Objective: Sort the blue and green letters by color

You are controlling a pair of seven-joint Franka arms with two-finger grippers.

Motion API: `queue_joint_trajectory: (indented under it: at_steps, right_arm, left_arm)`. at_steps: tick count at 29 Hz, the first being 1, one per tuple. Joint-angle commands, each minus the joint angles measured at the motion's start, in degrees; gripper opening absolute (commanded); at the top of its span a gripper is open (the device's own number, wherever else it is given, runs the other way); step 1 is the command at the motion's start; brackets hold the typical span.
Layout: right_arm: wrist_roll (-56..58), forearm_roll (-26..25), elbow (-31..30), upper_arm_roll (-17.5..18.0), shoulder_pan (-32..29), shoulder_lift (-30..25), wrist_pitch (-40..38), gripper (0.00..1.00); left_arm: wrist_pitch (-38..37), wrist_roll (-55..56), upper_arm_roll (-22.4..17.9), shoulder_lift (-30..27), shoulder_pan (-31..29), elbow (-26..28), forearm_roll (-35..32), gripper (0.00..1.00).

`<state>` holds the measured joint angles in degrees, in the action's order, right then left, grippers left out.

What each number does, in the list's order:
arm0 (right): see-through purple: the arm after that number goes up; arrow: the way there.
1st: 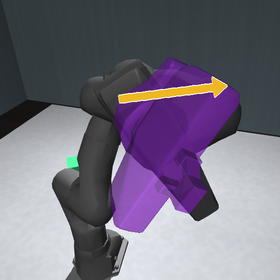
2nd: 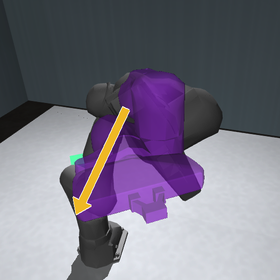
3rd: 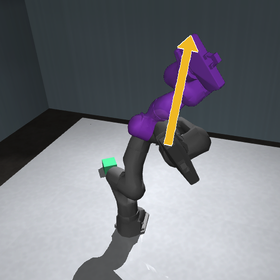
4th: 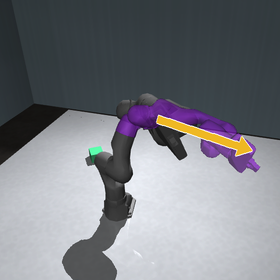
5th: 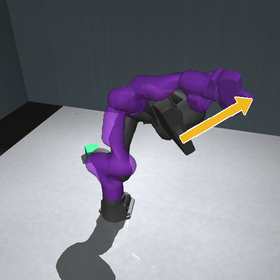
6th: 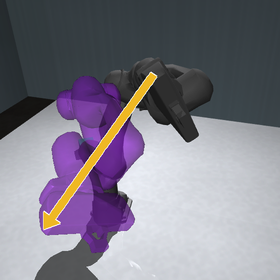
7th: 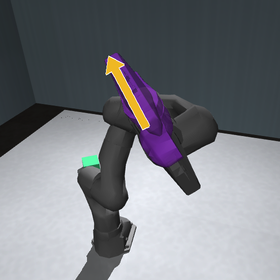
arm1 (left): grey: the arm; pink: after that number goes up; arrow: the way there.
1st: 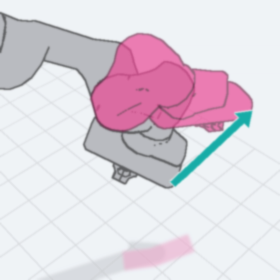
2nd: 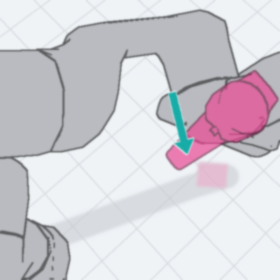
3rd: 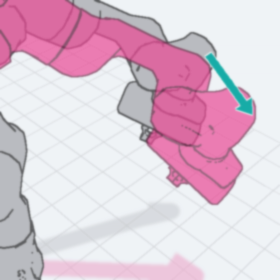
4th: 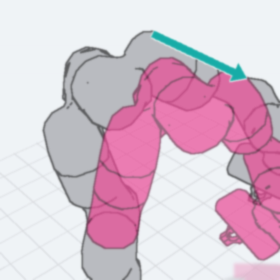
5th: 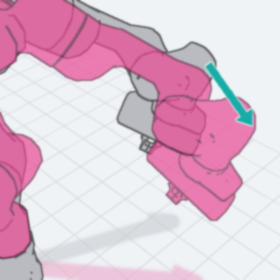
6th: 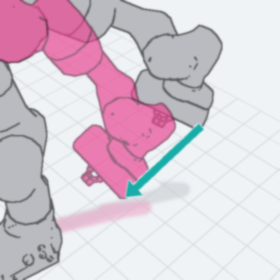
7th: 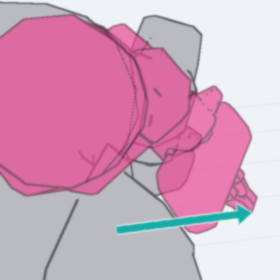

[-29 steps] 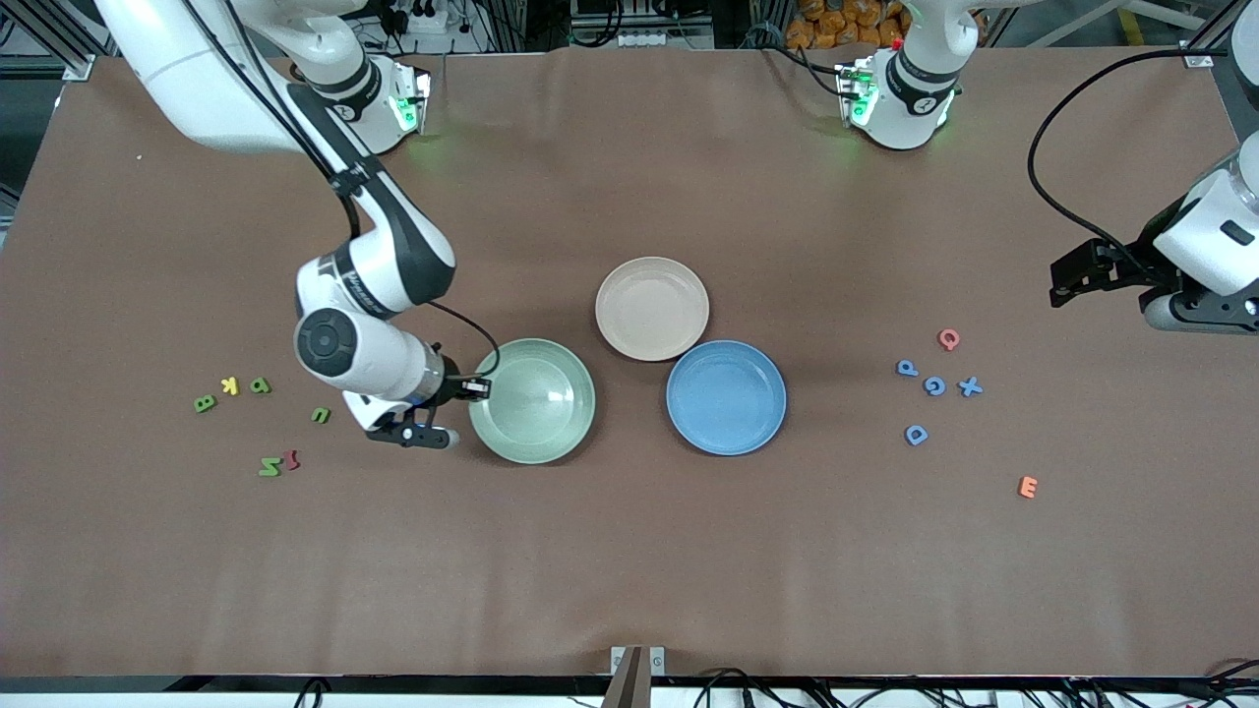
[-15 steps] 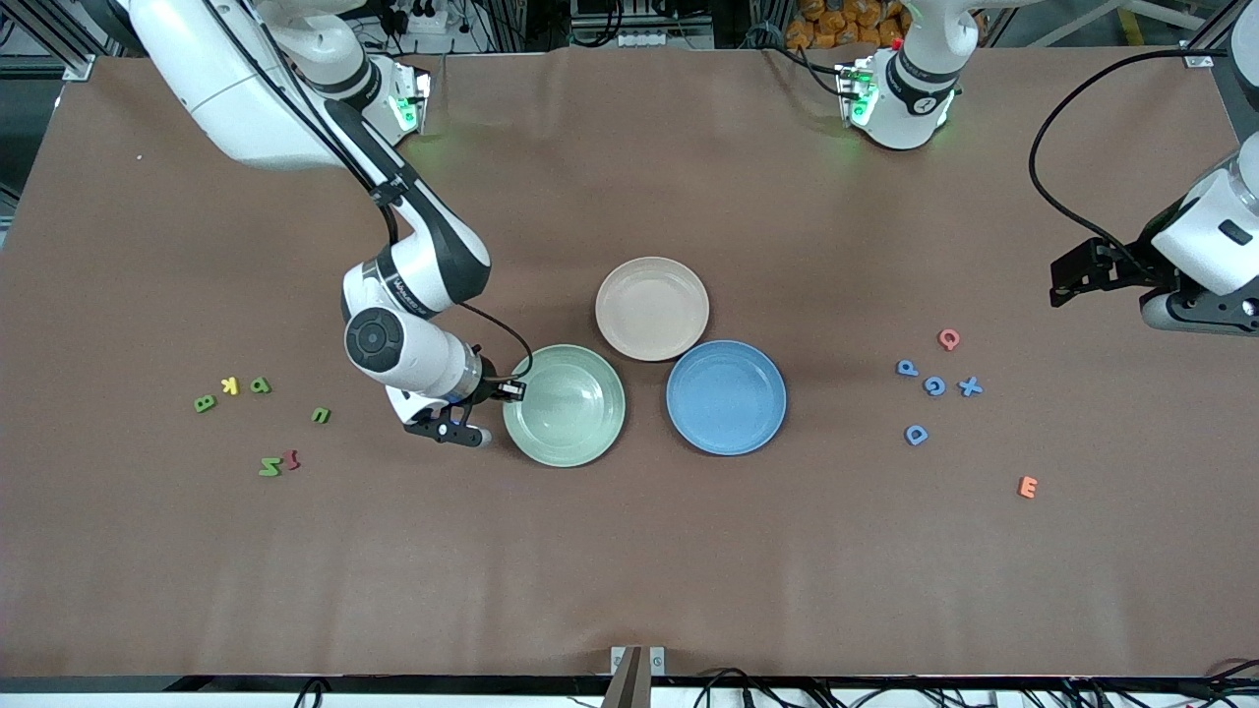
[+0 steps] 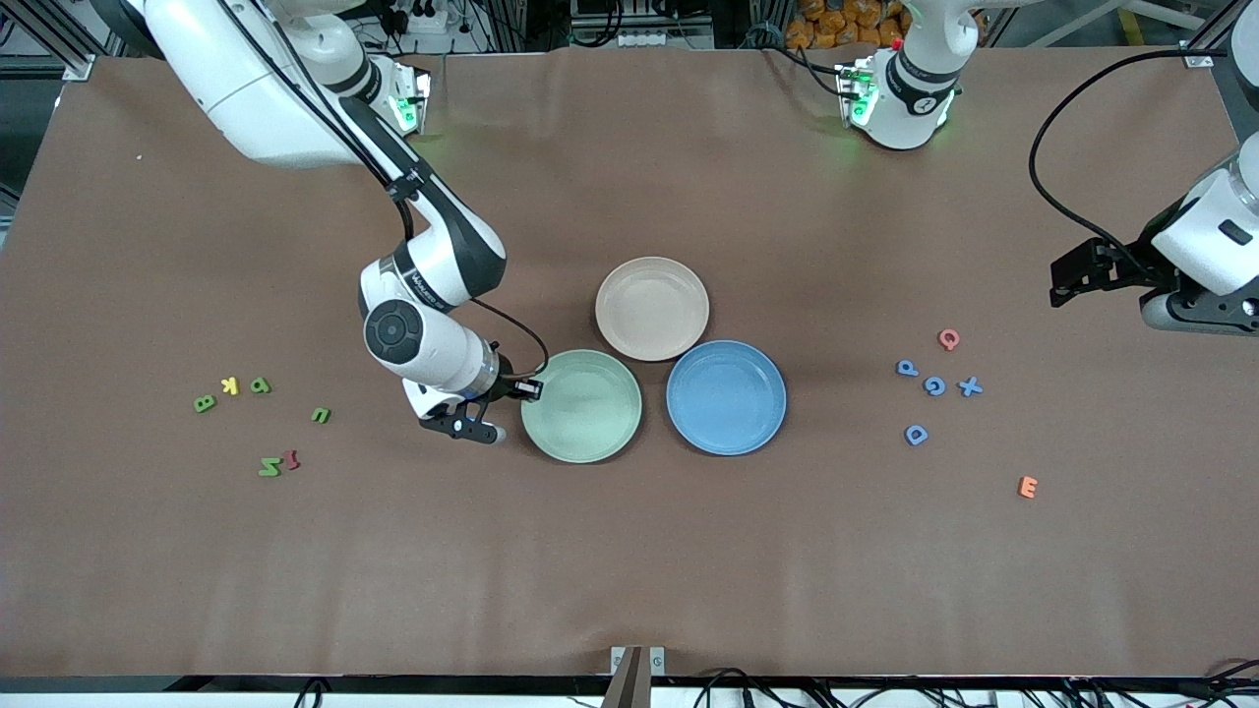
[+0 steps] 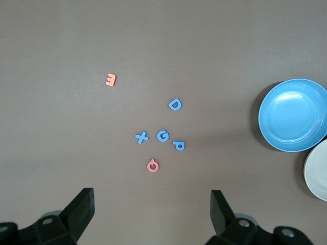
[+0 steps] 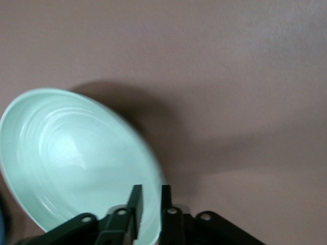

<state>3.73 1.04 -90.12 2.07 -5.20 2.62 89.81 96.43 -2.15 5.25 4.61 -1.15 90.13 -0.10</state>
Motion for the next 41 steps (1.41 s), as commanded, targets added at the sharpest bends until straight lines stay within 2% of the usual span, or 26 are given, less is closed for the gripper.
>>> queue_joint_trajectory:
  at_steps: [1,12,26,30,35,41]
  right_arm:
    - [0.66,0.80,-1.28,-0.14,-0.95,0.11,0.19,1.00]
    - [0.84,0.72,-2.16,0.04,-1.83,3.09,2.47,1.00]
    - [6.37,0.72,-11.56,2.67,-4.82,3.98,12.93,1.00]
    - [6.73,0.72,-14.72,3.02,-4.91,4.15,17.06,0.98]
    - [6.02,0.80,-17.98,5.83,-6.57,4.15,21.10,0.95]
    - [5.06,0.80,-22.02,5.93,-6.84,4.85,26.90,0.93]
  left_arm:
    - [-0.10,0.48,0.11,0.31,0.01,-0.93,0.81,1.00]
    - [-0.10,0.40,0.11,0.57,-0.16,-1.01,0.89,1.00]
    - [-0.10,0.22,0.03,1.89,-0.60,-1.01,1.07,1.00]
    - [-0.10,-0.31,-0.24,1.89,-0.60,-1.01,1.07,1.00]
    - [-0.01,-0.31,-0.33,2.50,-0.34,-1.01,0.28,1.00]
    - [2.27,-0.48,-0.50,4.35,-0.87,-0.49,0.01,1.00]
